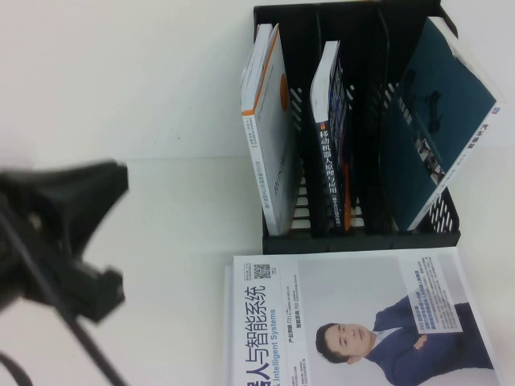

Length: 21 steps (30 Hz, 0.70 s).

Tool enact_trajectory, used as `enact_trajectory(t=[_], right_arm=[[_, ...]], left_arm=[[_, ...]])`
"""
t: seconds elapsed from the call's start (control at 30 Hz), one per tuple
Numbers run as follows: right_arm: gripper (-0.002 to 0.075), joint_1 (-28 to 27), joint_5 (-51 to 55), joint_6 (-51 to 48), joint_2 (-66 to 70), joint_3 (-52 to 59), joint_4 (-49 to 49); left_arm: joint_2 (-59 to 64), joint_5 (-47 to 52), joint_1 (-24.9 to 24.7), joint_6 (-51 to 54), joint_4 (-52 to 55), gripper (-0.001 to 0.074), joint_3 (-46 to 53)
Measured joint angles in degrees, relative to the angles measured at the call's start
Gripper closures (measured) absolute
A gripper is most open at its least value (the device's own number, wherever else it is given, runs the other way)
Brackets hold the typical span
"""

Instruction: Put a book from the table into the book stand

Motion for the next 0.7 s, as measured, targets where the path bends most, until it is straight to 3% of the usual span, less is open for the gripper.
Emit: enact_trajectory(t=[0.17,0.33,0.7], right_arm=[[0.0729,0.00,0.00,0.00,0.00,0.00,0.00],[0.0729,0.00,0.00,0.00,0.00,0.00,0.00],[0.0729,0.00,0.00,0.00,0.00,0.00,0.00]], left_arm=[[-4.39,-12.19,8.86,8.94,-12.36,0.0737,10.16],[-11.43,-19.64,18.89,10.13,-19.13,0.0737,21.67],[-36.33,-14.93,41.35,5.62,-23.54,0.0737,39.42]])
